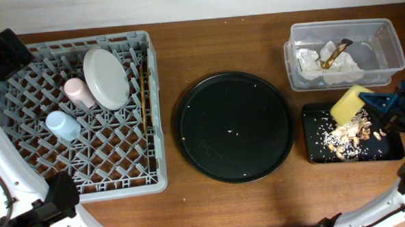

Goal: Sort waste into correct bins and load items into the dishwasher rack
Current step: 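Carry the empty bowl back and set it on the round tray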

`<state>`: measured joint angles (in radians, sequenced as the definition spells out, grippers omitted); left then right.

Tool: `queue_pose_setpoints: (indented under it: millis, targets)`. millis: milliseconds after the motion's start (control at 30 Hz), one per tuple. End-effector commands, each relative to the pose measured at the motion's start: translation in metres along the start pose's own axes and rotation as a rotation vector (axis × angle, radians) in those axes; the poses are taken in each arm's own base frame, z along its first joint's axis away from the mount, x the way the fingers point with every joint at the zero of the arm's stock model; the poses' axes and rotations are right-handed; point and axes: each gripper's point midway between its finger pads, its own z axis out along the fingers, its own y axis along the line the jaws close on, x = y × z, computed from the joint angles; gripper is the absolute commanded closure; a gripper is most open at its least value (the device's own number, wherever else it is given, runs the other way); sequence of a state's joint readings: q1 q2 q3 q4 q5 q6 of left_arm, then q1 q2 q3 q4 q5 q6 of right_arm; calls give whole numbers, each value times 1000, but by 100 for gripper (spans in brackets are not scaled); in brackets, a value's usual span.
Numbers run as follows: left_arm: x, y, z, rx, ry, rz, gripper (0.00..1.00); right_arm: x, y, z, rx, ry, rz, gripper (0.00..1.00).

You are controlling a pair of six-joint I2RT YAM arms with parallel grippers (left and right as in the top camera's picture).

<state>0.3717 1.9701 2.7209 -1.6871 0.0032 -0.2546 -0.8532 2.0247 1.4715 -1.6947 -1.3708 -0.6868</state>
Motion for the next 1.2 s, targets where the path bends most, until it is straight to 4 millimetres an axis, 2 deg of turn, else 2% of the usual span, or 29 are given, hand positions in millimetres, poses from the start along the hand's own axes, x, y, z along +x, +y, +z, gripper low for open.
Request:
queue_pose_setpoints:
  millis: [0,67,167,233,267,300,400,433,500,633,733,767,800,833,933,1000,1133,1167]
  targets:
    - [-1,1,-3,0,-9,-10,1,33,32,31,59,132,-133,96]
    - [-1,1,-3,0,-9,-10,1,57,47,54,105,244,-252,96]
    - [-1,1,-3,0,-9,-10,1,92,54,85,220,432,-366,96]
    - [-1,1,-3,0,-9,-10,1,115,49,106,339,542,-392,96]
    - [-1,1,-3,0,-9,-10,1,128,39,123,460,600,-406,96]
    - [-1,1,-3,0,-9,-10,1,133,30,133,552,617,-413,96]
    - [-1,1,-3,0,-9,-10,1,141,-1,162,892,584,-461,96]
    - [-1,1,-3,0,-9,-10,1,149,-5,176,954,575,-507,96]
    - [-1,1,-3,0,-9,-10,1,186,-6,228,986,571,-675,96]
    - [-1,1,-3,0,-9,-10,1,203,-19,263,1131,410,-779,95]
    - [-1,1,-3,0,-9,-10,1,234,-35,288,1116,462,-839,94]
    - [-1,1,-3,0,-9,-10,1,245,-41,294,1113,487,-857,78]
    - [-1,1,-3,0,-9,-10,1,252,-45,298,1111,502,-868,44]
    - [-1,1,-3,0,-9,-10,1,258,-46,299,1110,514,-877,2]
    - [-1,1,-3,0,-9,-10,0,262,-44,295,1129,524,-896,1]
    - [-1,1,-3,0,-9,-10,1,249,-32,284,1175,502,-886,1]
    - [-1,1,-3,0,-9,-10,1,208,15,260,1209,419,-812,1]
    - [-1,1,-3,0,-9,-10,1,186,39,248,1213,368,-774,1]
